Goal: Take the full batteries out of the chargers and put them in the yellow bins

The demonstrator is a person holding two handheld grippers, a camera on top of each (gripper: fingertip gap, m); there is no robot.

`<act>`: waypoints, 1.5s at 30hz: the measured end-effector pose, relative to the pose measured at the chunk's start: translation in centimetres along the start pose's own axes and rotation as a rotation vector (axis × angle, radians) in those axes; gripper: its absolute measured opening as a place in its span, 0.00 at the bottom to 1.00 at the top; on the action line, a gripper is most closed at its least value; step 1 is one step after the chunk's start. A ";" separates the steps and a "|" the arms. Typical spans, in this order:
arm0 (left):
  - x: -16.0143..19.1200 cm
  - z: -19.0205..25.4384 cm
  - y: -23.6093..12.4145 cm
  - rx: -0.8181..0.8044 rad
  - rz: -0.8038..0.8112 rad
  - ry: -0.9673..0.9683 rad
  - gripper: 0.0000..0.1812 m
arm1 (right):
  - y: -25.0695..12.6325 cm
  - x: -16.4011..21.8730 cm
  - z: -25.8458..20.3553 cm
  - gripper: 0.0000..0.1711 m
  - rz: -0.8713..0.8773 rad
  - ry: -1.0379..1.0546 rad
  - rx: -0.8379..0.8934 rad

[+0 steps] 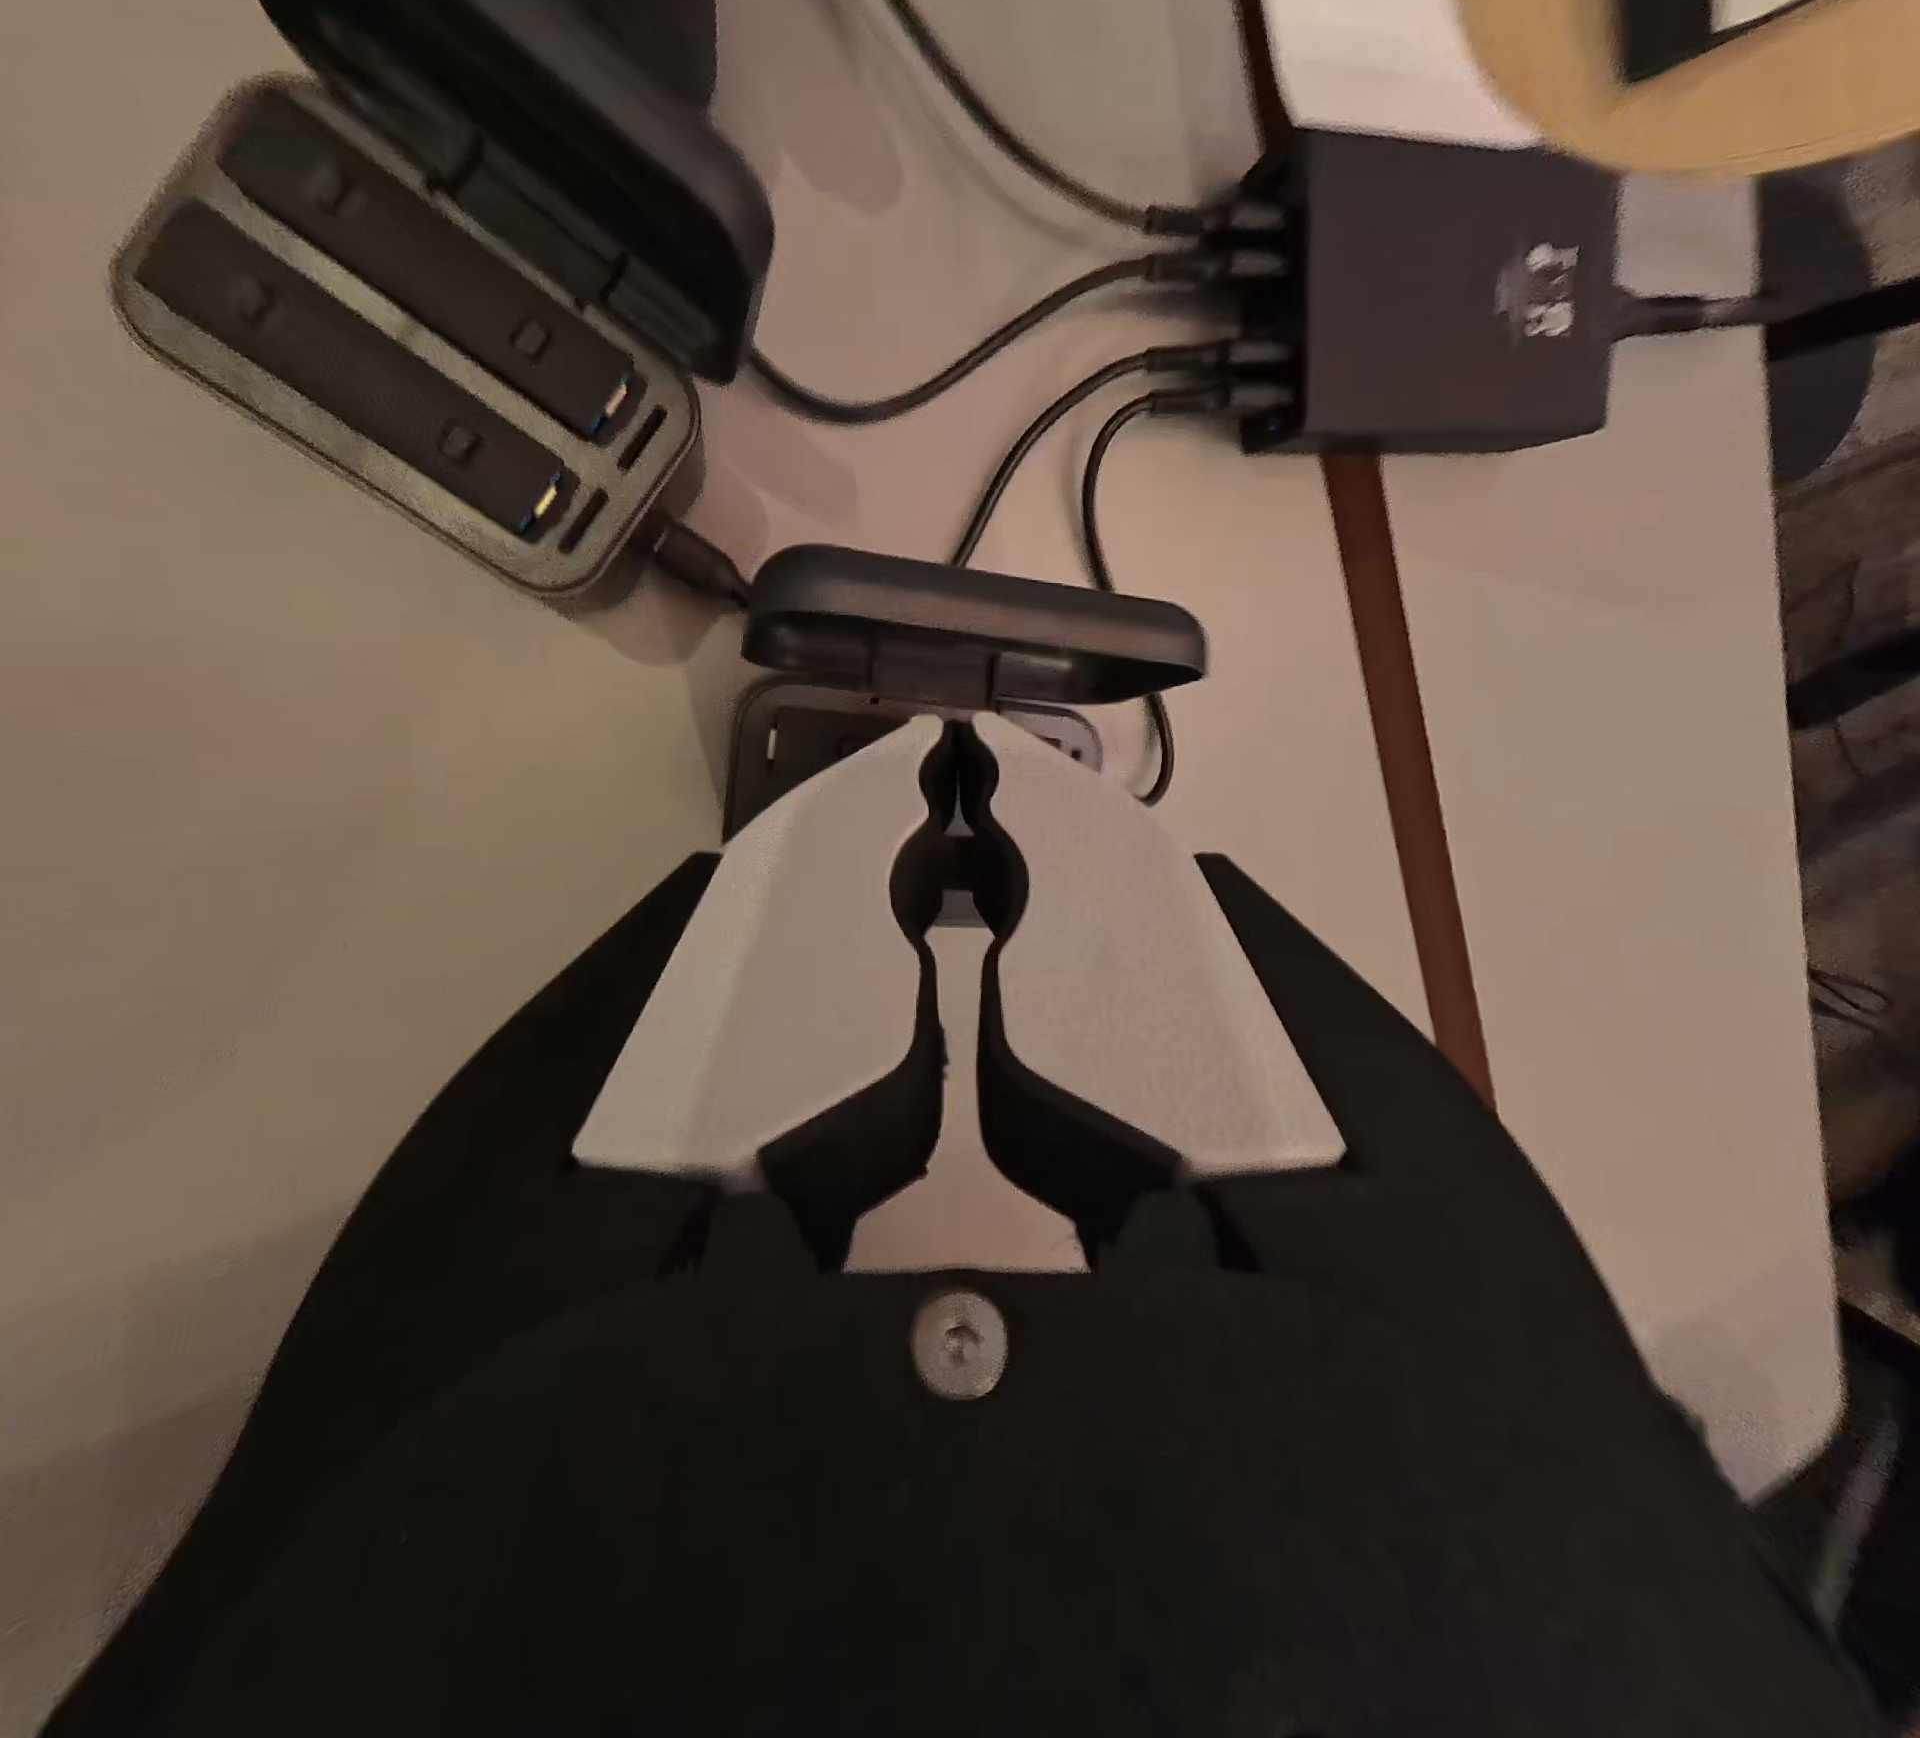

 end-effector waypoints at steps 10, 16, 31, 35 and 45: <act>0.2 0.1 0.1 0.012 -0.010 -0.004 0.02 | 0.7 4.9 -1.1 0.71 -0.083 0.127 -0.177; 0.3 0.2 0.2 0.013 -0.017 0.000 0.02 | 2.6 4.9 -1.3 0.53 -0.197 0.151 -0.125; 0.4 1.4 0.5 0.050 -0.044 0.039 0.02 | 2.7 3.2 -4.0 0.53 -0.512 0.723 0.080; 0.3 1.5 0.5 0.051 -0.041 0.045 0.02 | 3.0 2.3 -4.8 0.53 -0.523 0.844 0.137; 0.2 1.5 0.3 0.046 -0.043 0.057 0.02 | 3.8 0.7 -5.6 0.53 -0.535 1.050 0.238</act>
Point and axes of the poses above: each gripper's, where its closed fingertips meet, y out along the fingers, x out of its underside, z = x × y across the jaws, the point moved 1 cm from there along -y, back along the fingers, and after that the axes turned 6 degrees about z, right-handed, at the moved point
